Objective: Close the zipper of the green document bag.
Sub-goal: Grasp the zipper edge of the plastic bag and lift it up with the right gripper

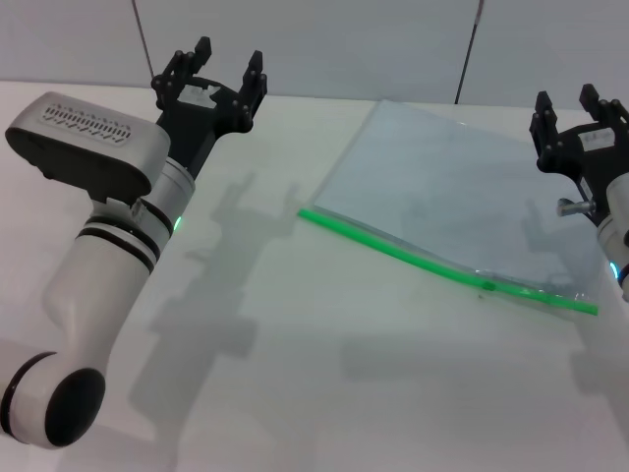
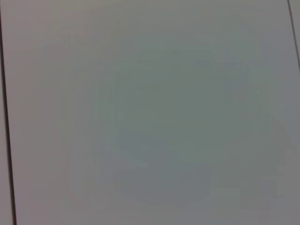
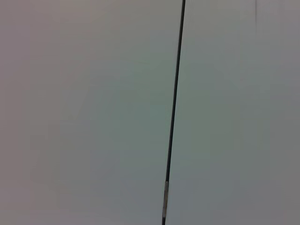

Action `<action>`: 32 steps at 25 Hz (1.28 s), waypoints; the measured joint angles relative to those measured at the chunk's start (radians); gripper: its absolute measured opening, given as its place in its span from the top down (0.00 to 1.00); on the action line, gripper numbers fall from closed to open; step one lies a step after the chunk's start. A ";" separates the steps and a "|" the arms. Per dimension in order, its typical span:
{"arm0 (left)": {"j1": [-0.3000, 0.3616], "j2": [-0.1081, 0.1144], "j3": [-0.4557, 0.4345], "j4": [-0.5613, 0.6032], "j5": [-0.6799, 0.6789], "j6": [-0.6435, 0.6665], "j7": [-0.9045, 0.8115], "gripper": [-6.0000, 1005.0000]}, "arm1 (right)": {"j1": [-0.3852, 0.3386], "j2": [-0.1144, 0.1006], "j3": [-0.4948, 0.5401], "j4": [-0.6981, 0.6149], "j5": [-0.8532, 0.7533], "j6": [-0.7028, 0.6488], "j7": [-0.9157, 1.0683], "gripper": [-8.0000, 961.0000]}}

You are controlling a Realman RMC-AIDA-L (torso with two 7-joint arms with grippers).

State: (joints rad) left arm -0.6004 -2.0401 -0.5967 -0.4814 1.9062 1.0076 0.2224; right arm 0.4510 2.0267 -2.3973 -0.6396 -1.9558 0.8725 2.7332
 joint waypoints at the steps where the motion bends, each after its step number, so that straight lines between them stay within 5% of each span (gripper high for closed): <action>1: -0.001 0.000 0.000 0.000 -0.001 -0.005 0.000 0.37 | 0.000 0.000 0.000 0.000 0.000 0.000 0.001 0.48; 23: -0.008 0.006 0.000 -0.002 0.005 -0.055 -0.002 0.45 | -0.001 -0.003 0.009 -0.026 0.000 -0.043 0.008 0.47; 28: -0.003 0.009 0.003 0.011 0.016 -0.055 -0.002 0.44 | -0.021 -0.035 0.003 -0.110 -0.011 -0.126 -0.002 0.47; 32: -0.001 0.009 0.002 0.024 0.012 -0.055 -0.002 0.43 | -0.072 -0.103 0.001 -0.220 -0.019 -0.220 -0.005 0.43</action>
State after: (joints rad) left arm -0.6015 -2.0309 -0.5947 -0.4573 1.9186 0.9524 0.2209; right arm 0.3792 1.9241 -2.3966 -0.8600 -1.9752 0.6525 2.7286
